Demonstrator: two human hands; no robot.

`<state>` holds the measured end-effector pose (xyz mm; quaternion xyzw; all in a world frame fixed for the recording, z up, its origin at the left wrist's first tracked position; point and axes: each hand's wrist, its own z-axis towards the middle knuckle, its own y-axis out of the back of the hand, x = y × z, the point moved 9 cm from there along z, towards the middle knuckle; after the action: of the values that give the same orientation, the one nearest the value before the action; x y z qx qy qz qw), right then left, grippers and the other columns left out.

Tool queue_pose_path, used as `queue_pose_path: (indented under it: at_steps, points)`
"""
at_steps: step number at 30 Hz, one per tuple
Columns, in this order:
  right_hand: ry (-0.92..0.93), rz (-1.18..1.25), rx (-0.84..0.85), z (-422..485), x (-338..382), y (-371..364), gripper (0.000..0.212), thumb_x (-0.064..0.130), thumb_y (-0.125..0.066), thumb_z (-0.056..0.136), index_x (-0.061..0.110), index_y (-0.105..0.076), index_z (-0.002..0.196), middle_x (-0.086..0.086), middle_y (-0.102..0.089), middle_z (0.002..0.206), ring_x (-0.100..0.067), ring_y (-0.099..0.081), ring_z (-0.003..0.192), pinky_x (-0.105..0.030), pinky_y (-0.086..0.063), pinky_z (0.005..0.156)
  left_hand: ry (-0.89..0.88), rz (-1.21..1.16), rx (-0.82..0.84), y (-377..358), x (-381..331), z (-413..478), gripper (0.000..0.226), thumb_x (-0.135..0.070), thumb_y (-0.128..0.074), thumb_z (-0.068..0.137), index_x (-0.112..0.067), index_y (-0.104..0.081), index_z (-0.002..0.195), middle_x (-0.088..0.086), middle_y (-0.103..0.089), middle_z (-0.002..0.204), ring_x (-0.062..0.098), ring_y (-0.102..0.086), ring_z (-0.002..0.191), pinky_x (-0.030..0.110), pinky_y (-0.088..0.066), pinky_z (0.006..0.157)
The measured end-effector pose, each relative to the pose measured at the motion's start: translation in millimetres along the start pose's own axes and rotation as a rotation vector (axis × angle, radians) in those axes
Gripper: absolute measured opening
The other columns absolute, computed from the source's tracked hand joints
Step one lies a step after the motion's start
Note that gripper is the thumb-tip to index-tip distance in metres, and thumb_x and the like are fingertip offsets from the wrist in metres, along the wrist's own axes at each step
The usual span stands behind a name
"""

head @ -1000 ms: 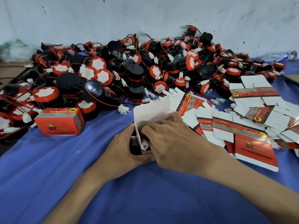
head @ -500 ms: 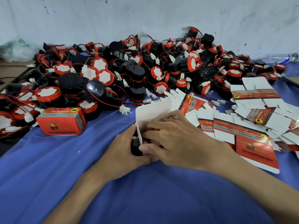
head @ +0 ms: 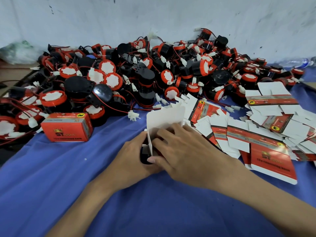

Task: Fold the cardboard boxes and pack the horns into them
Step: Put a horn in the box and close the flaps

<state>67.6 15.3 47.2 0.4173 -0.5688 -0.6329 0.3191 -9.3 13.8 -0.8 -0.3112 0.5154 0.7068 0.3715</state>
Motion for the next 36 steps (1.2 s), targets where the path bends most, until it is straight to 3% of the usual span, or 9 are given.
queue_pose_path:
  at_steps: [4,9,12,19,23,25,27,32,36]
  points:
    - [0.094,-0.088,0.085,3,4,-8,0.052,0.03,-0.007,0.095,0.021,-0.048,0.126,-0.007,-0.045,0.125,-0.033,-0.044,0.109,-0.045,-0.034,0.088,0.015,-0.027,-0.001,0,1,0,0.054,-0.046,-0.069,0.057,-0.036,-0.054,0.109,-0.024,-0.065,0.102,-0.001,-0.064,0.092,0.01,-0.048,0.073]
    - [0.076,-0.072,0.084,3,-6,-9,0.039,0.038,-0.021,0.1,0.023,-0.046,0.125,-0.003,-0.04,0.131,-0.03,-0.041,0.116,-0.043,-0.042,0.093,0.04,-0.062,0.013,-1,2,0,0.062,-0.05,-0.077,0.053,-0.043,-0.054,0.109,-0.031,-0.064,0.106,-0.008,-0.061,0.099,0.005,-0.044,0.078]
    - [0.015,0.006,0.025,2,-10,-5,0.031,0.04,-0.039,0.099,0.025,-0.046,0.126,-0.001,-0.041,0.131,-0.029,-0.04,0.116,-0.036,-0.04,0.081,0.027,-0.053,0.008,-2,0,0,0.059,-0.05,-0.077,0.054,-0.042,-0.054,0.109,-0.03,-0.064,0.106,-0.006,-0.062,0.098,0.007,-0.046,0.078]
    - [-0.074,0.3,-0.018,8,-18,1,0.02,0.043,-0.051,0.095,0.043,-0.066,0.107,0.014,-0.046,0.116,-0.013,-0.033,0.123,-0.028,-0.035,0.073,-0.037,-0.368,0.071,1,-8,-5,0.033,-0.038,-0.05,0.089,-0.033,-0.061,0.12,-0.009,-0.064,0.122,0.007,-0.057,0.117,0.019,-0.044,0.094]
    - [-0.005,0.213,-0.033,5,-9,1,0.024,0.036,-0.044,0.099,0.034,-0.066,0.108,0.007,-0.044,0.124,-0.018,-0.038,0.122,-0.039,-0.045,0.09,0.034,-0.429,-0.024,0,-2,-4,0.033,-0.038,-0.038,0.098,-0.03,-0.069,0.109,-0.006,-0.069,0.107,0.006,-0.06,0.106,0.016,-0.046,0.089]
    - [0.081,0.106,-0.023,3,-1,1,0.028,0.032,-0.036,0.101,0.029,-0.062,0.111,0.003,-0.044,0.124,-0.02,-0.045,0.116,-0.038,-0.043,0.093,0.05,-0.393,-0.023,-1,2,-2,0.039,-0.039,-0.037,0.095,-0.01,-0.062,0.103,0.015,-0.062,0.096,0.027,-0.055,0.092,0.037,-0.047,0.088]
    - [0.131,0.017,-0.036,-1,6,-1,0.031,0.032,-0.032,0.102,0.023,-0.057,0.116,-0.001,-0.044,0.121,-0.023,-0.046,0.113,-0.039,-0.044,0.092,0.058,-0.378,-0.014,-1,3,-2,0.045,-0.043,-0.04,0.093,-0.002,-0.057,0.104,0.023,-0.057,0.098,0.035,-0.052,0.091,0.044,-0.044,0.09]
    - [0.063,-0.092,-0.125,-12,11,-5,0.051,0.056,-0.044,0.092,0.016,-0.058,0.12,-0.011,-0.041,0.132,-0.027,-0.039,0.121,-0.042,-0.043,0.096,0.085,-0.324,-0.031,0,2,0,0.045,-0.044,-0.045,0.09,-0.008,-0.059,0.112,0.013,-0.064,0.108,0.03,-0.058,0.106,0.037,-0.048,0.093]
    - [0.098,-0.062,-0.239,-20,12,-7,0.032,0.043,-0.058,0.091,0.015,-0.066,0.106,-0.008,-0.057,0.11,-0.024,-0.057,0.101,-0.036,-0.052,0.084,0.127,-0.306,-0.038,-2,7,1,0.046,-0.051,-0.048,0.089,-0.013,-0.06,0.112,0.009,-0.066,0.109,0.027,-0.059,0.106,0.042,-0.047,0.095]
